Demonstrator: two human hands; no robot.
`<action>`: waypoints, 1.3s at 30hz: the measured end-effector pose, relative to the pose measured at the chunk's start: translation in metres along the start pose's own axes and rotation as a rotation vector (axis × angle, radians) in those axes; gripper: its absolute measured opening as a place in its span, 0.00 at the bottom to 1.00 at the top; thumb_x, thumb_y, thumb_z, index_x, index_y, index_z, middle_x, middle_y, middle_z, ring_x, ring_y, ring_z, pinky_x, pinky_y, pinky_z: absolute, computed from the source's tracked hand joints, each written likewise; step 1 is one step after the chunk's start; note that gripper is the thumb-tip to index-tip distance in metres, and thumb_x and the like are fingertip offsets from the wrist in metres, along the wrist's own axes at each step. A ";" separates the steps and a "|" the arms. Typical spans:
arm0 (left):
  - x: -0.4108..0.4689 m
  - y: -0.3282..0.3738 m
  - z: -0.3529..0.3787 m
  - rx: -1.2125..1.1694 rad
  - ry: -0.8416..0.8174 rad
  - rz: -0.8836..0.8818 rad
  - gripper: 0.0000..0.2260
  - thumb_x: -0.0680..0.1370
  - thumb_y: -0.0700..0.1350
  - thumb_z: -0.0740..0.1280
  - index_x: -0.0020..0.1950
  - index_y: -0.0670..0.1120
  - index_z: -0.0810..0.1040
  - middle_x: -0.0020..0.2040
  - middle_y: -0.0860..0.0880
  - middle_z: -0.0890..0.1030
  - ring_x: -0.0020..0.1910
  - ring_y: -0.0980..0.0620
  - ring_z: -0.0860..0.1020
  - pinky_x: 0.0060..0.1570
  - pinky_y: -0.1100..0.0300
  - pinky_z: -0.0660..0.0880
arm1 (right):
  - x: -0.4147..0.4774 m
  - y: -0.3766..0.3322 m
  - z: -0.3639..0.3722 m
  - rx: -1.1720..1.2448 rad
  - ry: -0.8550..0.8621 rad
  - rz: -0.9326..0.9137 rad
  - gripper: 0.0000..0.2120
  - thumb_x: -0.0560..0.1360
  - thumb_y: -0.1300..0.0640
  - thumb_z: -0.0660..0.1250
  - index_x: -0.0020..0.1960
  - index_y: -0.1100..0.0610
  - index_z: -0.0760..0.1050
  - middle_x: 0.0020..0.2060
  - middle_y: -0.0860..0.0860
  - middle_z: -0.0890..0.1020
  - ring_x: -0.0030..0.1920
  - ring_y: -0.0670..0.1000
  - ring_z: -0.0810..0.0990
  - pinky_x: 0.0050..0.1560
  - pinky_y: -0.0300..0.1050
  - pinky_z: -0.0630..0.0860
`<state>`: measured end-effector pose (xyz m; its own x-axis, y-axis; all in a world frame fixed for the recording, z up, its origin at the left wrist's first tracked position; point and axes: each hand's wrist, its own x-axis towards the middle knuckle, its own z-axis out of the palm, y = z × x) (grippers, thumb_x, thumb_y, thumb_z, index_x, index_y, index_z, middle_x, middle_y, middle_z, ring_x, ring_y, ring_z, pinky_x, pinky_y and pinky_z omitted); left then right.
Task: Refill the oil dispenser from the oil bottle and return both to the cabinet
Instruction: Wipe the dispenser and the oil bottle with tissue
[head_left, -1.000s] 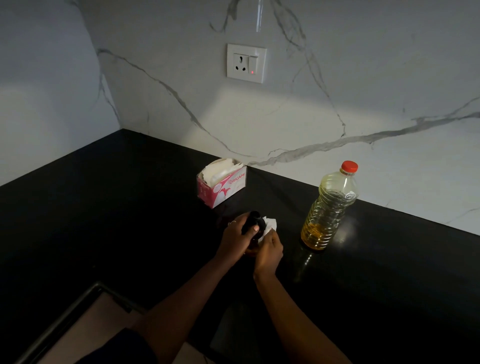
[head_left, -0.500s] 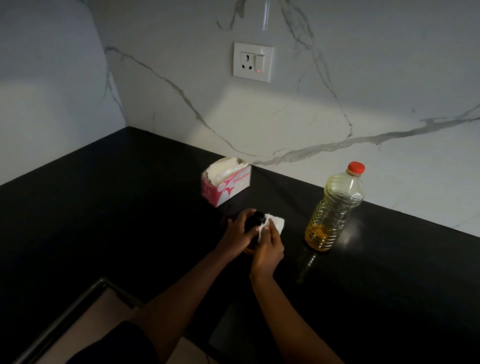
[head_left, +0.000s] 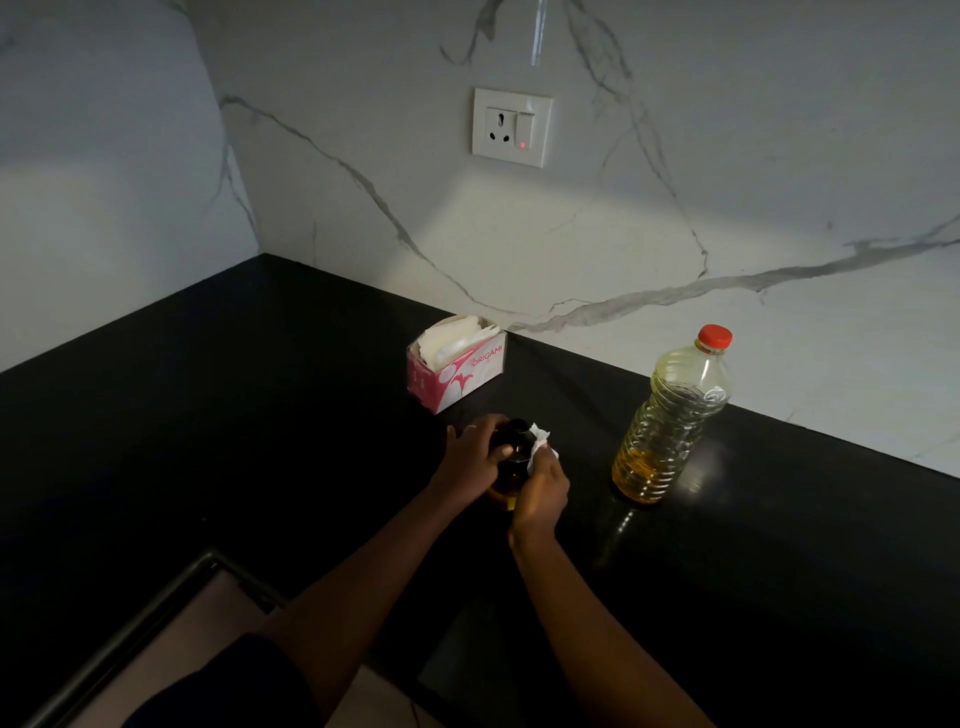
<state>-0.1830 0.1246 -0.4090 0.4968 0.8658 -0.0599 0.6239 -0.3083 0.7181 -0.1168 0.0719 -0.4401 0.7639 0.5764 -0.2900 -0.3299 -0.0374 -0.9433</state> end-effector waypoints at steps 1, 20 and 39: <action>0.002 -0.001 -0.002 0.026 0.009 0.017 0.16 0.79 0.41 0.61 0.67 0.46 0.68 0.69 0.47 0.70 0.71 0.47 0.63 0.74 0.44 0.47 | -0.005 0.005 0.001 0.006 0.014 -0.008 0.17 0.80 0.52 0.55 0.44 0.54 0.80 0.40 0.53 0.82 0.44 0.53 0.81 0.46 0.49 0.77; -0.005 0.014 -0.003 0.000 0.038 -0.052 0.23 0.76 0.42 0.66 0.70 0.44 0.67 0.68 0.45 0.72 0.69 0.48 0.68 0.66 0.58 0.65 | 0.013 0.015 -0.016 -0.170 -0.060 0.239 0.15 0.77 0.59 0.55 0.46 0.58 0.80 0.41 0.57 0.83 0.39 0.53 0.80 0.40 0.46 0.76; -0.001 0.015 -0.011 0.015 -0.053 -0.095 0.23 0.77 0.41 0.65 0.71 0.45 0.65 0.68 0.44 0.71 0.69 0.46 0.68 0.65 0.55 0.66 | 0.017 0.008 -0.010 -0.222 -0.050 0.154 0.16 0.78 0.60 0.53 0.38 0.55 0.77 0.39 0.55 0.81 0.41 0.52 0.78 0.42 0.46 0.72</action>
<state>-0.1809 0.1233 -0.3909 0.4662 0.8693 -0.1642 0.6782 -0.2321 0.6973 -0.1009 0.0726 -0.4542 0.6841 0.5896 -0.4293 -0.3058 -0.3025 -0.9027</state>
